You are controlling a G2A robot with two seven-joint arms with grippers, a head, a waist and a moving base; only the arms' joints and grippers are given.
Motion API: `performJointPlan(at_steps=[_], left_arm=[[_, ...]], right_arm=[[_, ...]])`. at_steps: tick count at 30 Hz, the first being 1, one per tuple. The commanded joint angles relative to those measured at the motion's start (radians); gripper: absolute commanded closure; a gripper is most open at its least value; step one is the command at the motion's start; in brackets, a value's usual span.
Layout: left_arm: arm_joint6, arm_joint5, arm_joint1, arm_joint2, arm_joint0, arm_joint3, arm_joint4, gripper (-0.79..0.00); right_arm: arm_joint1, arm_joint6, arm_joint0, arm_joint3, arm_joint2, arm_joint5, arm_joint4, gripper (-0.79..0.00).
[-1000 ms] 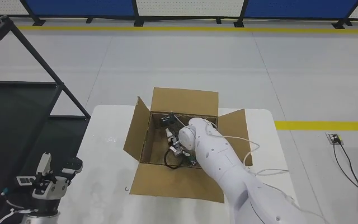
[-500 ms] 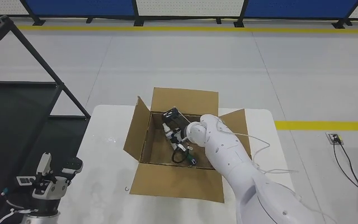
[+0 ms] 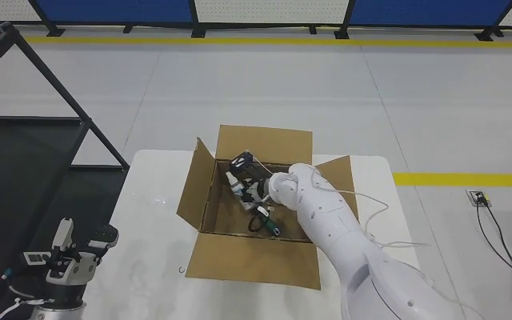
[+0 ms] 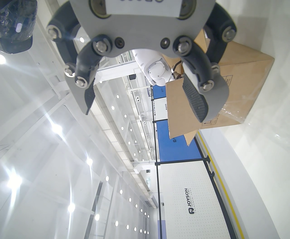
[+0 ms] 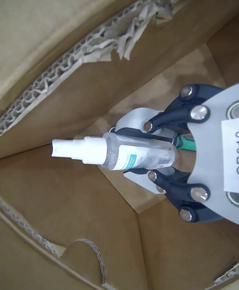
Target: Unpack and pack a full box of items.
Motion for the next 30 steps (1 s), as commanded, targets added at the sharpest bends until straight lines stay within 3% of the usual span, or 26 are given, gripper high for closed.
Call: performJointPlan(at_steps=[1,26,28,29,30], left_arm=[[0.000,0.000,0.000,0.000,0.000,0.000,0.000,-0.785],[0.000,0.000,0.000,0.000,0.000,0.000,0.000,-0.785],[0.000,0.000,0.000,0.000,0.000,0.000,0.000,-0.785],[0.000,0.000,0.000,0.000,0.000,0.000,0.000,-0.785],[0.000,0.000,0.000,0.000,0.000,0.000,0.000,-0.785]], right_arm=[[0.003,-0.033,-0.003,0.005,-0.002,-0.018,-0.009,0.000],[0.003,-0.033,-0.003,0.005,-0.002,-0.018,-0.009,0.000],[0.003,-0.033,-0.003,0.005,-0.002,-0.018,-0.009,-0.068],[0.003,-0.033,-0.003,0.005,-0.002,-0.018,-0.009,0.000],[0.003,-0.033,-0.003,0.005,-0.002,-0.018,-0.009,0.000]])
